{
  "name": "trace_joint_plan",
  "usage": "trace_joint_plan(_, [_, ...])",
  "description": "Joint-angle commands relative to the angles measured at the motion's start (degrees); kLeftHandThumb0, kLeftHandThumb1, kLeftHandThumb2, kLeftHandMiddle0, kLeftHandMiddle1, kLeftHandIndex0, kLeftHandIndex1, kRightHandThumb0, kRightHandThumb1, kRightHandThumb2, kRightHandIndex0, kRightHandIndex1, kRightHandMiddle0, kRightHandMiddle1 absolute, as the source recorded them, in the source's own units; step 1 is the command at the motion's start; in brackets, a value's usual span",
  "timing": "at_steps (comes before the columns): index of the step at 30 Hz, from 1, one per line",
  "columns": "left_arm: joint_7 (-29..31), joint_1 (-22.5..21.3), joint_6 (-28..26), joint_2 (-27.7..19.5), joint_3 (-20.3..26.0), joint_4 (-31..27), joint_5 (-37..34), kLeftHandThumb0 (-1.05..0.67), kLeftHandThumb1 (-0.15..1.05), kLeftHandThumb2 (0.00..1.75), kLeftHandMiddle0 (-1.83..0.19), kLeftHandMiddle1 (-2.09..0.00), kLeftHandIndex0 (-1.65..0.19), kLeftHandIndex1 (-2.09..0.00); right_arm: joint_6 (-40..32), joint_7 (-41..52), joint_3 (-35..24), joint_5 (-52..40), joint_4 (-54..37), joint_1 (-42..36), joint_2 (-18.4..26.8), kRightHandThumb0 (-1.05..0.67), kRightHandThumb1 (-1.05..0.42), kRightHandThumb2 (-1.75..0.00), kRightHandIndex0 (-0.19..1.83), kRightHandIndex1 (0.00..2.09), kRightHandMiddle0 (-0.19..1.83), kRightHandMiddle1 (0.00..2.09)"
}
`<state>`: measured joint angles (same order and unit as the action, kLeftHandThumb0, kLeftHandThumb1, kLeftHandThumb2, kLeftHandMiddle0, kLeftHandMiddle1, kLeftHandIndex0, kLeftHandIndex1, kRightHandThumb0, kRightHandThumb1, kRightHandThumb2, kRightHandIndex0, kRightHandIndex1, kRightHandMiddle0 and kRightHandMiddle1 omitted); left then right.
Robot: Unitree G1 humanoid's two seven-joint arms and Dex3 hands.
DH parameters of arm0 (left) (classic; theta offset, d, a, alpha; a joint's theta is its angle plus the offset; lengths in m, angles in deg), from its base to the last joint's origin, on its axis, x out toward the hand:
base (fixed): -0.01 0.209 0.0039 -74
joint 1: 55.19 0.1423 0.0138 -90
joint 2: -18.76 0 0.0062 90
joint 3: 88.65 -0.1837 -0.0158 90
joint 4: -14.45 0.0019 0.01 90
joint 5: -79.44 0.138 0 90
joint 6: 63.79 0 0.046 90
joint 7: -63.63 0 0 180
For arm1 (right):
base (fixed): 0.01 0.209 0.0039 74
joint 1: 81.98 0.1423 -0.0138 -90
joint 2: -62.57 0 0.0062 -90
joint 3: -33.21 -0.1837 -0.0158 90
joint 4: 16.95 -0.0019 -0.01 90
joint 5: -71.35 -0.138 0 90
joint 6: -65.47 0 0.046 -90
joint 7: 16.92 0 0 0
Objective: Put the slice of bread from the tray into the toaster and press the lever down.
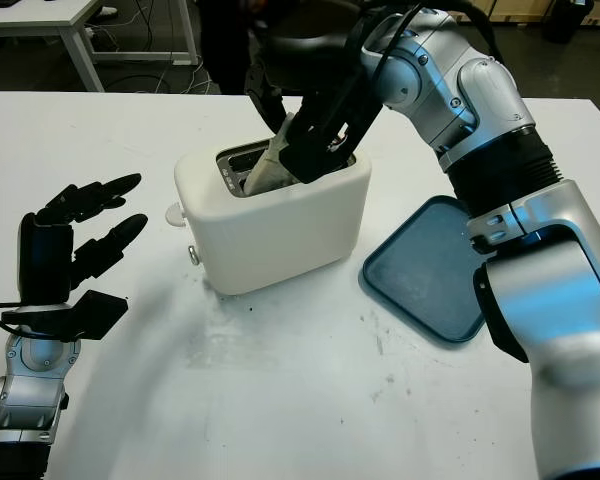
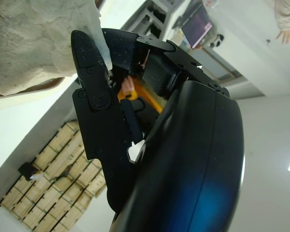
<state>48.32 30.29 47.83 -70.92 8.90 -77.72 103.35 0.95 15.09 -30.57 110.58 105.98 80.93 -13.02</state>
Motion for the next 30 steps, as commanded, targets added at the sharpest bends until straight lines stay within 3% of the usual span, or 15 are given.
trace_joint_plan(1, [-0.66,0.30,0.76,-0.12,-0.20,0.11,0.37,-0.49,0.92,0.14,-0.63,-0.92,-0.94,0.00,0.23,0.28,-0.41,-0.45,0.48,-0.70,0.78,-0.49,-0.90,0.00,1.02,1.54,0.93,1.13])
trace_joint_plan(4, [-0.01,0.35,0.07,0.02,-0.22,-0.27,-0.18,-0.49,0.92,0.14,-0.63,-0.92,-0.94,0.00,2.04,-2.01,-0.44,0.26,1.36,-0.31,1.36,-0.49,-0.89,0.00,1.04,1.67,0.88,1.39])
trace_joint_plan(7, [0.16,0.15,0.03,0.05,-0.35,-0.30,-0.33,-0.49,0.92,0.14,-0.63,-0.92,-0.94,0.00,4.18,-5.00,0.07,1.86,2.11,0.60,2.06,-0.50,-0.89,0.00,1.03,1.60,0.90,1.33])
trace_joint_plan(13, [-0.47,-0.26,0.56,-0.02,-0.53,0.30,0.24,-0.50,0.92,0.14,-0.63,-0.93,-0.94,0.00,8.96,-10.86,2.40,7.37,2.90,3.24,2.48,-0.47,-0.90,0.00,1.03,1.67,0.90,1.39])
trace_joint_plan(17, [-0.65,-0.29,0.47,-0.09,-0.46,0.33,0.54,-0.50,0.92,0.14,-0.64,-0.94,-0.94,0.00,11.24,-13.18,3.45,8.99,4.24,5.20,1.71,-0.42,-0.88,0.00,1.02,1.74,0.80,1.67])
trace_joint_plan(24, [-0.48,-0.01,0.61,0.06,-0.27,0.31,0.07,-0.49,0.92,0.13,-0.63,-0.94,-0.94,0.00,13.56,-14.50,2.86,7.20,6.59,6.16,0.97,-0.40,-0.86,0.00,1.10,1.75,0.81,1.72])
trace_joint_plan(30, [-0.62,0.29,0.25,0.23,-0.25,0.00,0.31,-0.49,0.92,0.13,-0.63,-0.94,-0.94,0.00,11.16,-9.99,0.63,3.60,6.96,4.35,1.59,-0.38,-0.88,-0.01,1.02,1.75,0.81,1.74])
